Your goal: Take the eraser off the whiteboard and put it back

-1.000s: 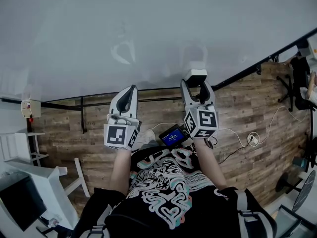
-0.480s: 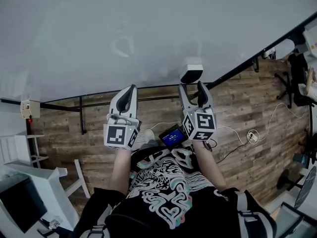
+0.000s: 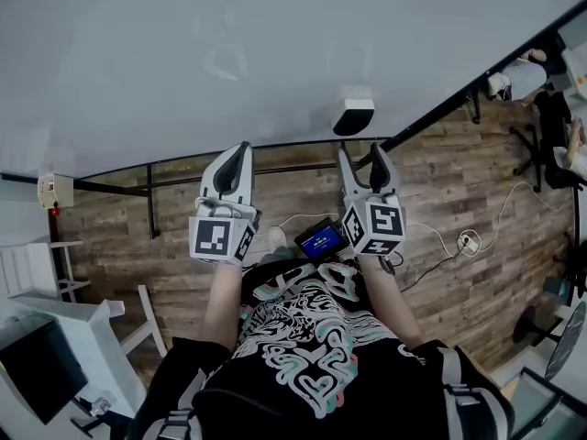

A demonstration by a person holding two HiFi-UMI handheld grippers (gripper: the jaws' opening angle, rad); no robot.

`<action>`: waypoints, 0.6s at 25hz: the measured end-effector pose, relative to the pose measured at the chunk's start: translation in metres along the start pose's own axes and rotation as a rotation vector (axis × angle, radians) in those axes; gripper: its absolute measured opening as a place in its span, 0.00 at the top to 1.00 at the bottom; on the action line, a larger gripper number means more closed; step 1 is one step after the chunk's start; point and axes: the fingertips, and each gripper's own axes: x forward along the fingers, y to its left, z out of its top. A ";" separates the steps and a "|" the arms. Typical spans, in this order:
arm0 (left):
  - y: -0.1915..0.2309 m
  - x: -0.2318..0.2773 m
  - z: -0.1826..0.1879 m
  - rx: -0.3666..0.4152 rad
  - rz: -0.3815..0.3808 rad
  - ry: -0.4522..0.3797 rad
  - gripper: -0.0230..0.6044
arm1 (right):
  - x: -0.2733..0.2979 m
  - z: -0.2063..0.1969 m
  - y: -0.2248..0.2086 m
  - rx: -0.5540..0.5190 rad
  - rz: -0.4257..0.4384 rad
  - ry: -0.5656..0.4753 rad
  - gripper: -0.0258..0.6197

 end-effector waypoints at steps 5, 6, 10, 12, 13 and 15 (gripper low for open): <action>-0.002 -0.005 0.005 0.003 0.004 -0.012 0.93 | -0.008 0.002 0.000 0.006 -0.009 -0.021 0.68; -0.002 -0.006 0.005 0.002 0.006 -0.013 0.93 | -0.010 0.003 0.000 0.009 -0.013 -0.029 0.74; -0.001 -0.009 0.006 -0.009 0.014 -0.017 0.93 | -0.017 0.010 0.005 -0.017 0.002 -0.046 0.91; -0.002 -0.010 0.006 -0.006 0.017 -0.018 0.93 | -0.021 0.011 0.010 -0.032 0.030 -0.050 0.91; -0.002 -0.010 0.007 -0.005 0.017 -0.019 0.93 | -0.024 0.011 0.013 -0.036 0.045 -0.050 0.91; -0.004 -0.010 0.007 -0.001 0.016 -0.020 0.93 | -0.028 0.011 0.018 -0.041 0.074 -0.052 0.91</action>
